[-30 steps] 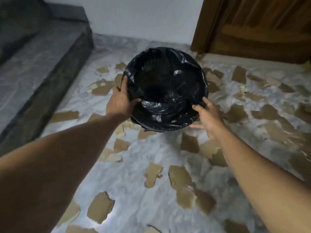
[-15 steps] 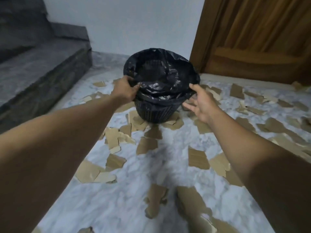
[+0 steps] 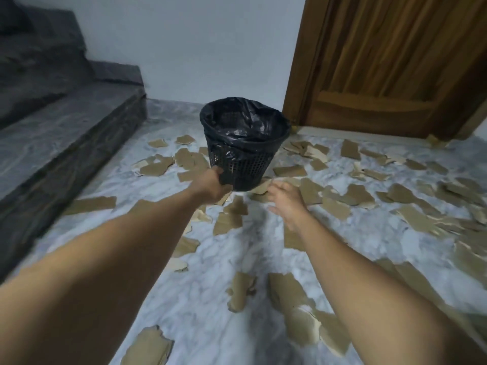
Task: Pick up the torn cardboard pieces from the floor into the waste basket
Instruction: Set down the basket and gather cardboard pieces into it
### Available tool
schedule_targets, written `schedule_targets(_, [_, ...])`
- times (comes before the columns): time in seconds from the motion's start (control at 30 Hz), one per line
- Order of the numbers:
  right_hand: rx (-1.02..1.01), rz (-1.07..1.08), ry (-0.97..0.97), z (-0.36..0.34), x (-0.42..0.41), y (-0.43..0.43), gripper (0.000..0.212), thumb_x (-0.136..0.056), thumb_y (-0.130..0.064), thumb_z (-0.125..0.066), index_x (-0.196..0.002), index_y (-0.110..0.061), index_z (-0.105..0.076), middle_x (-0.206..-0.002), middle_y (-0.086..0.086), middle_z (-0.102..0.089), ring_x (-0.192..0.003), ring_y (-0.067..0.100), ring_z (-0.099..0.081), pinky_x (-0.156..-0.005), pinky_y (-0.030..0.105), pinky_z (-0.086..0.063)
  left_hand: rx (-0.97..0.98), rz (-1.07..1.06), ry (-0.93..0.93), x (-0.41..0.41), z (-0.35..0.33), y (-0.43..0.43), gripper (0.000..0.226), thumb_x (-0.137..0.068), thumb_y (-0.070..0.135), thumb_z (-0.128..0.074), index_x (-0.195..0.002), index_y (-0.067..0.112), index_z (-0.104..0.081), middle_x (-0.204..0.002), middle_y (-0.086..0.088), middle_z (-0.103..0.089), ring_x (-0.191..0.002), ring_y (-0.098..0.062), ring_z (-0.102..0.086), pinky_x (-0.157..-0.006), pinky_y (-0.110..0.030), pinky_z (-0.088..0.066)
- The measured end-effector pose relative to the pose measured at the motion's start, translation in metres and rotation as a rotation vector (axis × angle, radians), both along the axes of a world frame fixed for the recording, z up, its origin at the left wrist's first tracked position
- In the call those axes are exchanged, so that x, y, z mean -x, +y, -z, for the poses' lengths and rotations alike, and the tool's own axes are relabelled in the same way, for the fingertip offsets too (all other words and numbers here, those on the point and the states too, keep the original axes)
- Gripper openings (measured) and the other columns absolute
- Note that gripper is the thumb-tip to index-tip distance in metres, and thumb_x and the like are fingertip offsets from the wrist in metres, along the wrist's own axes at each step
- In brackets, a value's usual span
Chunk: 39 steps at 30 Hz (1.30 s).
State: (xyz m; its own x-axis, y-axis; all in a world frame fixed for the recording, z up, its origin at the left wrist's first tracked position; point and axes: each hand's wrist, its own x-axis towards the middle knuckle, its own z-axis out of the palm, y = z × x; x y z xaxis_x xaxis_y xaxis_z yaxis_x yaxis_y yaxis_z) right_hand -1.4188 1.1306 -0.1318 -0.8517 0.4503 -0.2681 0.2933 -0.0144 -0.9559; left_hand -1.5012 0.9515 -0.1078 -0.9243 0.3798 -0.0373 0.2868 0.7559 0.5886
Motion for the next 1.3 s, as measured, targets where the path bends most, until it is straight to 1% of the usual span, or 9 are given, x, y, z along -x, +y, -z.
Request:
schedule_targets(0.23, [-0.634,-0.384,-0.489,0.118,-0.137,-0.003,0.04,-0.091,-0.017,-0.064,-0.128,-0.004,-0.058,-0.135,0.012,-0.058,-0.121,0.029,-0.057,-0.093,0.029,-0.046,0.231,0.212,-0.304,-0.163,0.121,-0.004,0.061,-0.086,0.044,-0.067,-0.135,0.012,-0.051,-0.129,-0.011,-0.059,-0.119,-0.027,-0.056,-0.094,-0.032,-0.047])
schedule_targets(0.43, [-0.963,-0.551,-0.714,0.145,-0.211,0.018,0.058,-0.079,-0.047,-0.07,-0.128,-0.02,-0.055,-0.129,0.006,-0.052,-0.12,0.031,-0.053,-0.096,0.044,-0.05,0.501,0.628,-0.303,-0.267,0.169,-0.014,0.082,-0.056,0.064,-0.081,-0.12,0.02,-0.052,-0.12,-0.002,-0.052,-0.109,-0.023,-0.052,-0.087,-0.035,-0.05])
schedule_targets(0.6, [-0.911,-0.52,-0.7,0.151,-0.212,0.018,0.062,-0.082,-0.037,-0.074,-0.136,-0.021,-0.048,-0.136,0.006,-0.05,-0.122,0.03,-0.053,-0.095,0.042,-0.051,0.613,0.695,-0.016,-0.285,0.185,-0.024,0.062,-0.068,0.054,-0.065,-0.114,0.019,-0.043,-0.111,-0.003,-0.051,-0.1,-0.027,-0.051,-0.068,-0.035,-0.04])
schedule_targets(0.7, [-0.849,-0.512,-0.723,0.156,-0.21,0.015,0.054,-0.086,-0.032,-0.071,-0.134,-0.023,-0.048,-0.129,0.004,-0.056,-0.114,0.03,-0.06,-0.09,0.041,-0.054,0.53,0.573,-0.179,-0.279,0.182,-0.021,0.037,-0.078,0.04,-0.066,-0.102,0.015,-0.053,-0.11,-0.003,-0.055,-0.103,-0.025,-0.052,-0.075,-0.033,-0.039])
schedule_targets(0.8, [-0.747,-0.54,-0.733,0.153,-0.205,0.018,0.007,-0.088,-0.029,-0.069,-0.091,-0.031,-0.063,-0.089,0.001,-0.06,-0.093,0.028,-0.062,-0.075,0.036,-0.052,0.524,0.534,-0.248,-0.271,0.182,-0.015,0.04,-0.071,0.044,-0.074,-0.093,0.018,-0.052,-0.107,-0.001,-0.057,-0.101,-0.023,-0.055,-0.076,-0.031,-0.039])
schedule_targets(0.87, [-0.621,-0.5,-0.73,0.147,-0.198,0.029,0.004,-0.087,-0.023,-0.071,-0.089,-0.02,-0.07,-0.089,0.005,-0.065,-0.09,0.028,-0.063,-0.071,0.032,-0.052,0.485,0.467,-0.322,-0.266,0.183,-0.012,0.035,-0.073,0.04,-0.074,-0.091,0.02,-0.053,-0.104,-0.003,-0.061,-0.097,-0.024,-0.06,-0.072,-0.029,-0.042])
schedule_targets(1.0, [-0.633,-0.42,-0.783,0.129,-0.196,0.06,0.019,-0.091,-0.024,-0.066,-0.088,-0.006,-0.059,-0.082,0.007,-0.057,-0.076,0.02,-0.056,-0.061,0.025,-0.043,0.334,0.305,-0.338,-0.249,0.186,-0.003,0.028,-0.084,0.031,-0.063,-0.106,0.016,-0.054,-0.104,-0.008,-0.063,-0.092,-0.028,-0.061,-0.068,-0.031,-0.045])
schedule_targets(1.13, [-0.779,-0.428,-0.885,0.137,-0.213,0.081,0.056,-0.079,-0.047,-0.075,-0.123,-0.016,-0.059,-0.126,0.008,-0.054,-0.12,0.029,-0.05,-0.099,0.042,-0.047,0.219,0.135,-0.21,-0.224,0.187,0.009,0.033,-0.083,0.037,-0.064,-0.11,0.02,-0.056,-0.097,-0.007,-0.067,-0.09,-0.03,-0.063,-0.071,-0.033,-0.046])
schedule_targets(1.3, [-0.834,-0.345,-0.88,0.158,-0.231,0.078,0.084,-0.062,-0.043,-0.089,-0.131,-0.025,-0.044,-0.136,0.003,-0.043,-0.128,0.03,-0.043,-0.101,0.047,-0.041,0.406,0.028,-0.041,-0.187,0.192,0.021,0.033,-0.089,0.039,-0.055,-0.117,0.022,-0.056,-0.119,-0.006,-0.052,-0.112,-0.029,-0.045,-0.087,-0.041,-0.035])
